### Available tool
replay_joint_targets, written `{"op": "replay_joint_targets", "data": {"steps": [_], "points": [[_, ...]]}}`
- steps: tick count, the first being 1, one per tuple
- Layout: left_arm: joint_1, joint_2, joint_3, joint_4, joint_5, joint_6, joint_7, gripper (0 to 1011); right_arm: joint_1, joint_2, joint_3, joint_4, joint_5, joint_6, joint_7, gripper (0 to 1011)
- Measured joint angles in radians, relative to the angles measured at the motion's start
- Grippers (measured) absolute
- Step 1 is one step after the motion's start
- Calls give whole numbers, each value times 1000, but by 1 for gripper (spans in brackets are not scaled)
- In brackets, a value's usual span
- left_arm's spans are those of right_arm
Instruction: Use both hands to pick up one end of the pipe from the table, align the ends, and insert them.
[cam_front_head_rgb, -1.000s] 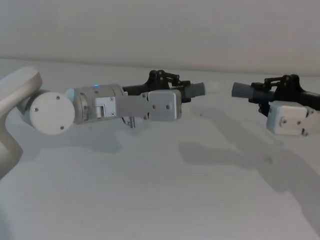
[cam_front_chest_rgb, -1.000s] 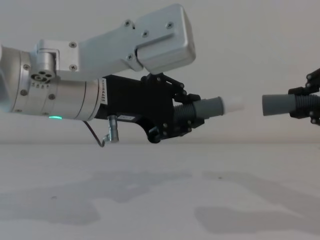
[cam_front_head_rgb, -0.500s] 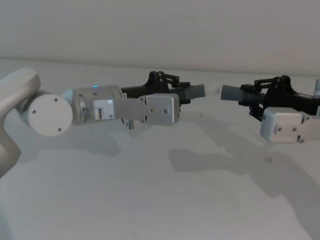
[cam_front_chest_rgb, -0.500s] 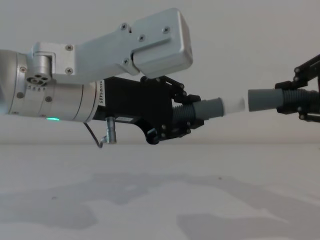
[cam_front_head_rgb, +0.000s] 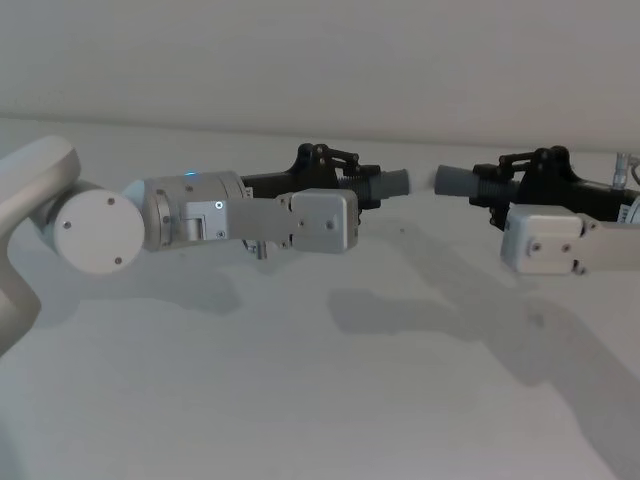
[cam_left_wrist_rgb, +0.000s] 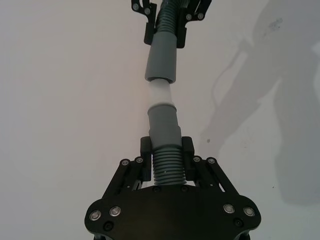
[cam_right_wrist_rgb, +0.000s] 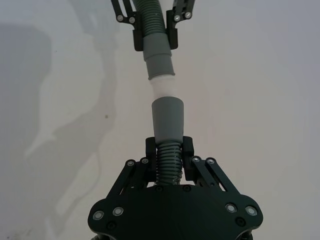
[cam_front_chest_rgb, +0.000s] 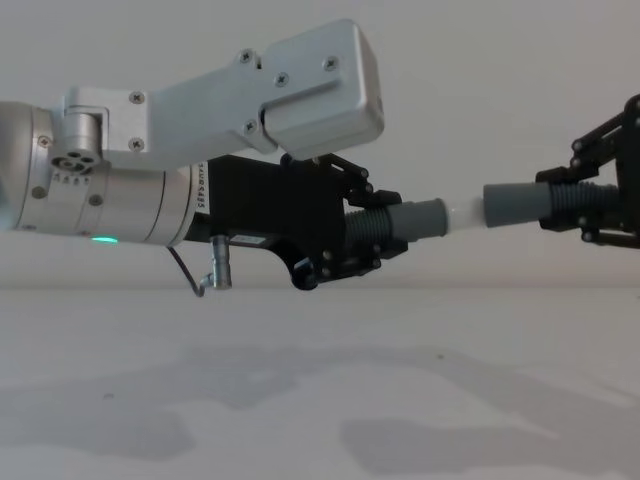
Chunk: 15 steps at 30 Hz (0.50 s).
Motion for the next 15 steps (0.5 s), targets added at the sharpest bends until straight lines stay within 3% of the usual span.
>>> {"op": "replay_joint_targets", "data": {"steps": [15], "points": [[0,1,0,0,2,-2,0,342,22,-13,-22,17,-18,12,20,280]]}}
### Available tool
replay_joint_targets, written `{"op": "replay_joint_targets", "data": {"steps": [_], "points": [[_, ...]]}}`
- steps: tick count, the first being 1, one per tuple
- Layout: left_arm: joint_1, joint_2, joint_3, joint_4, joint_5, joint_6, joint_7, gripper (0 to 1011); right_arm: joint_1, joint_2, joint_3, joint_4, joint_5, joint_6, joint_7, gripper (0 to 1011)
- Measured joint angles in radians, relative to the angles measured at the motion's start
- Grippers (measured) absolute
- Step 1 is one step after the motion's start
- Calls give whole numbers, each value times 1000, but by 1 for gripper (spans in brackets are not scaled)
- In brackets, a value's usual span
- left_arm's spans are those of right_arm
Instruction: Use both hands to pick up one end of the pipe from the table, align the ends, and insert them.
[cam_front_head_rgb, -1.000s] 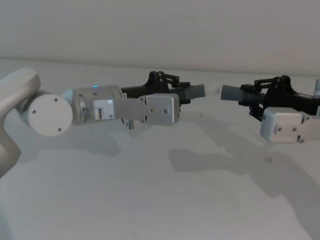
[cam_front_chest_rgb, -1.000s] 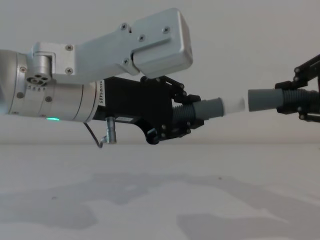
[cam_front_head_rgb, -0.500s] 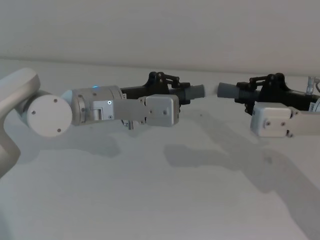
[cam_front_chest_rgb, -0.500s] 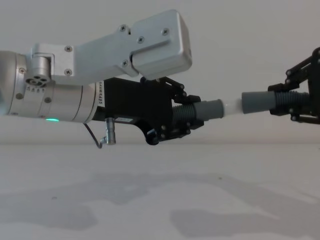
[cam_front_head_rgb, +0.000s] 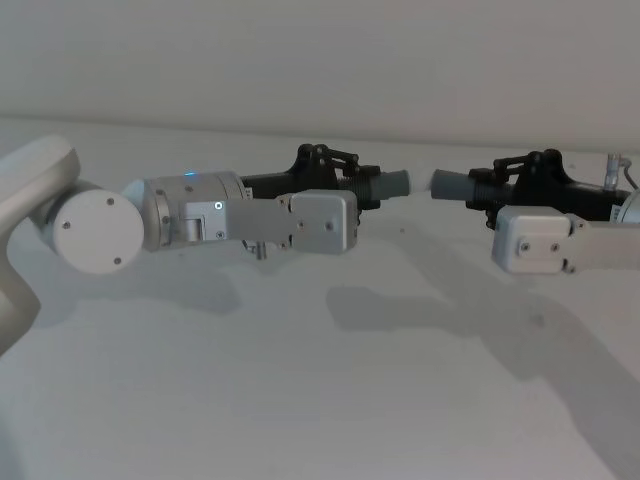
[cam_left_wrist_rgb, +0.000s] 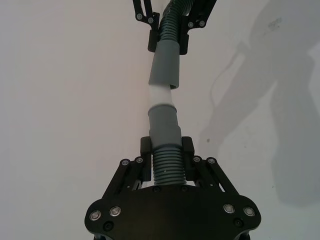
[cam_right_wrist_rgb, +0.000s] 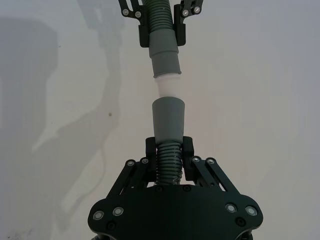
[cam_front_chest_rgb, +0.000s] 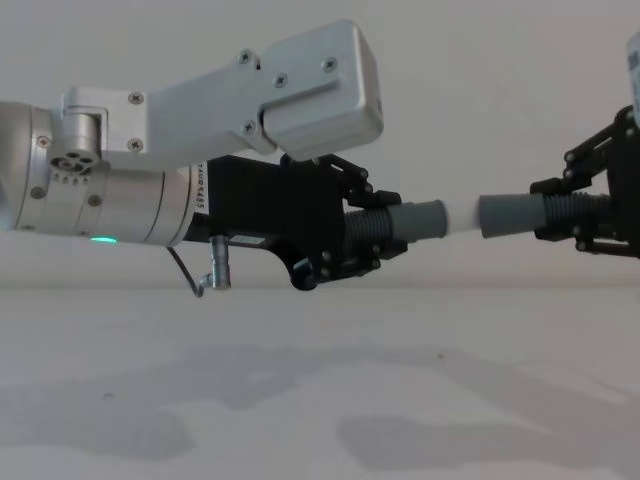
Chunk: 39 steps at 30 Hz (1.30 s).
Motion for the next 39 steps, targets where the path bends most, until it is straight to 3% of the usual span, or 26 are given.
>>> {"op": "replay_joint_targets", "data": {"steps": [39], "points": [[0,0,0,0,-1,-1,1,342,31,-19,-18,10,9,-9,6,280]]}}
